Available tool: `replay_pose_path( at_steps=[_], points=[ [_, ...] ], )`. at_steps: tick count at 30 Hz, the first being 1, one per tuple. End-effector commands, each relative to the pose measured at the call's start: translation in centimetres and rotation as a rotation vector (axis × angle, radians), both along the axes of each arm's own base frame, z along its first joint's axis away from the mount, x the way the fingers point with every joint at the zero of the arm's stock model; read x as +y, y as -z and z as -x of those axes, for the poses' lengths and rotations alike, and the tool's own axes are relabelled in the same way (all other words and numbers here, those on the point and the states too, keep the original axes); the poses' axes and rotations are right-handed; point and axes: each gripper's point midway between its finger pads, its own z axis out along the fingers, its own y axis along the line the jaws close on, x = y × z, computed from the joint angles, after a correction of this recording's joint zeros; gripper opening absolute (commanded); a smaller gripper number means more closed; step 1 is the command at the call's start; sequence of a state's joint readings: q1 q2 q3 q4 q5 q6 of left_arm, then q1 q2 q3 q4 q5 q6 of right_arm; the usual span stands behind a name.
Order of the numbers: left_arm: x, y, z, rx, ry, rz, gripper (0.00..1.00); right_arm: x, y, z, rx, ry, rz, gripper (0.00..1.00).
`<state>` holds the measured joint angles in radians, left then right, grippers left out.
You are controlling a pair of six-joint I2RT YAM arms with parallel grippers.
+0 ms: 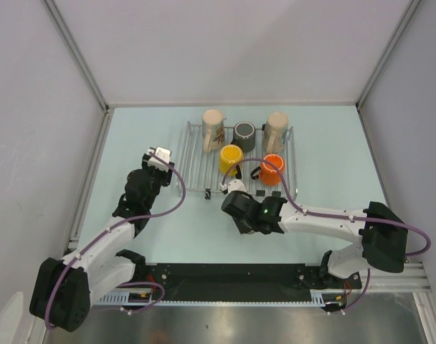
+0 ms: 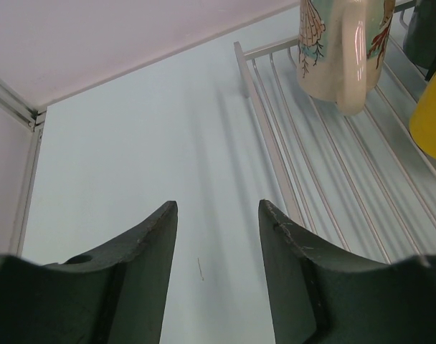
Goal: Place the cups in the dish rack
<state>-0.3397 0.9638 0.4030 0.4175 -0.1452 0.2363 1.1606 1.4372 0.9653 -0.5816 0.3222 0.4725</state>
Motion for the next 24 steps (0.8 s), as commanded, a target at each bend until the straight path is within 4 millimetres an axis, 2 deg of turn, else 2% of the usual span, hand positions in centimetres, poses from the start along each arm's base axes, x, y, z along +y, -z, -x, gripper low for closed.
replay_pose_path(
  at_steps=[1, 5, 6, 7, 9, 10, 12, 13, 14, 15, 16, 17, 18, 19, 20, 21, 22, 23, 24],
  points=[
    [0.1, -1.5, 0.0, -0.056, 0.004, 0.026, 0.55, 0.9, -0.5, -1.2, -0.014, 0.024, -0.062, 0.00],
    [-0.2, -1.5, 0.1, -0.040, 0.017, 0.034, 0.57, 1.8, -1.6, -1.4, -0.008, 0.010, -0.126, 0.00],
    [-0.3, -1.6, 0.2, -0.036, 0.022, 0.036, 0.61, 2.3, -2.3, -1.3, -0.006, 0.003, -0.155, 0.00],
    [-0.4, -2.2, 0.1, -0.041, 0.026, 0.043, 0.70, 2.9, -3.5, -1.3, -0.010, -0.008, -0.195, 0.00],
    [-0.7, -2.1, 0.5, -0.007, 0.040, 0.057, 0.79, 4.7, -7.3, -0.5, -0.020, -0.057, -0.355, 0.00],
    [-0.9, -3.2, 0.7, -0.024, 0.053, 0.072, 0.85, 5.2, -9.0, -0.1, -0.026, -0.079, -0.424, 0.00],
    [-1.7, -3.5, 1.4, 0.004, 0.107, 0.093, 0.87, 5.8, -13.4, 0.6, -0.057, -0.120, -0.584, 0.00],
    [-2.1, -5.2, 1.7, -0.019, 0.138, 0.113, 0.88, 5.9, -14.6, 0.9, -0.066, -0.135, -0.630, 0.00],
    [-3.2, -5.0, 2.6, 0.024, 0.207, 0.134, 0.89, 5.6, -17.1, 1.1, -0.097, -0.153, -0.719, 0.00],
    [-3.7, -5.6, 3.1, 0.033, 0.246, 0.147, 0.90, 5.5, -18.0, 1.2, -0.111, -0.159, -0.757, 0.00],
    [-4.1, -7.5, 3.5, 0.007, 0.281, 0.164, 0.91, 5.4, -18.7, 1.2, -0.118, -0.159, -0.791, 0.00],
    [-4.8, -7.3, 4.3, 0.050, 0.329, 0.181, 0.91, 5.5, -19.8, 1.6, -0.131, -0.189, -0.855, 0.00],
    [-6.5, -8.8, 5.6, 0.048, 0.454, 0.199, 0.93, 4.9, -20.9, 1.2, -0.158, -0.185, -0.909, 0.00],
    [-7.4, -8.9, 6.7, 0.085, 0.521, 0.218, 0.93, 4.9, -21.7, 1.8, -0.139, -0.218, -0.967, 0.00],
    [-8.1, -8.2, 7.7, 0.150, 0.577, 0.231, 0.93, 5.1, -23.6, 1.6, -0.175, -0.239, -1.058, 0.00],
    [-9.8, -8.5, 9.9, 0.193, 0.735, 0.257, 0.93, 4.6, -23.1, 1.0, -0.177, -0.227, -1.075, 0.00],
    [-10.5, -9.3, 10.9, 0.209, 0.804, 0.269, 0.93, 4.6, -23.4, 1.0, -0.177, -0.237, -1.105, 0.00],
    [-11.0, -8.5, 11.9, 0.281, 0.861, 0.285, 0.93, 4.7, -24.6, 1.3, -0.182, -0.268, -1.172, 0.00],
    [-11.6, -8.9, 13.0, 0.301, 0.937, 0.297, 0.93, 4.7, -24.2, 1.1, -0.174, -0.271, -1.187, 0.00]
  ],
)
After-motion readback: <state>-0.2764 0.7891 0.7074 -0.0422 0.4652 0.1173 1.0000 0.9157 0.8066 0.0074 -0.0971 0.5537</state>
